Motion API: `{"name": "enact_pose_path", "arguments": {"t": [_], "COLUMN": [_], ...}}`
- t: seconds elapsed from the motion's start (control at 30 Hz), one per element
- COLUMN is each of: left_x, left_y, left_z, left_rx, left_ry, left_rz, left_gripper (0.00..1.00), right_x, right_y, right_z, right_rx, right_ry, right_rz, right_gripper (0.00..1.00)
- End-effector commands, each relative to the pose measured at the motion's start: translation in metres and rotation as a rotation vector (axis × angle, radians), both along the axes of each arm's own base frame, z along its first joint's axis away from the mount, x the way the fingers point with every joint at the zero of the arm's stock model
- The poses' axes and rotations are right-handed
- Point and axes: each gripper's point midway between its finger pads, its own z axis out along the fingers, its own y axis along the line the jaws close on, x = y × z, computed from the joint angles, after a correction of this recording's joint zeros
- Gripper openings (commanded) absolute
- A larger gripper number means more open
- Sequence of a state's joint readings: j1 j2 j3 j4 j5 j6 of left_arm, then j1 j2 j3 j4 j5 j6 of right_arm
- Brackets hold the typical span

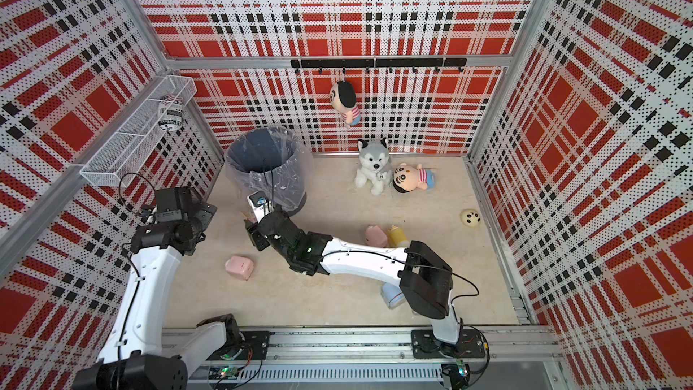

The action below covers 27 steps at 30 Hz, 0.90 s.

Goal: Take out the pencil sharpener tray and clean the shavings
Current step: Pour the shavings into the trash bin.

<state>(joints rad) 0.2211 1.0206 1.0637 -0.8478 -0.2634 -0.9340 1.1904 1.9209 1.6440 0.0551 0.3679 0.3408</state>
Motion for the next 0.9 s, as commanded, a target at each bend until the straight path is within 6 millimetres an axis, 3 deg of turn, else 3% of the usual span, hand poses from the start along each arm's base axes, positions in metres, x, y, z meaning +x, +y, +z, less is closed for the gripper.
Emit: {"name": "enact_pose_path", "arguments": {"t": [0.0, 0.17, 0.33, 0.87], "left_x": [0.023, 0.037, 0.039, 0.032], "left_y": [0.0, -0.001, -0.005, -0.009], "left_z": [0.019, 0.023, 0.026, 0.026], "left_rx": [0.02, 0.001, -0.004, -0.013], "left_ry": [-0.122, -0.163, -0.198, -0.214], "left_rz": [-0.043, -0.077, -0.093, -0.107], "left_gripper": [0.98, 0.98, 0.98, 0.98], "right_x": [0.015, 0.036, 0.052, 0.105], "right_y": [0.001, 0.008, 0.017, 0.034], "right_z": [0.018, 0.046, 0.07, 0.086], "right_rx": [0.031, 0.099, 0.182, 0.629], "right_ry": [0.054, 0.101, 0.136, 0.446], "right_rz": [-0.025, -0.044, -0.054, -0.034], "right_gripper": [0.47, 0.47, 0.49, 0.49]}}
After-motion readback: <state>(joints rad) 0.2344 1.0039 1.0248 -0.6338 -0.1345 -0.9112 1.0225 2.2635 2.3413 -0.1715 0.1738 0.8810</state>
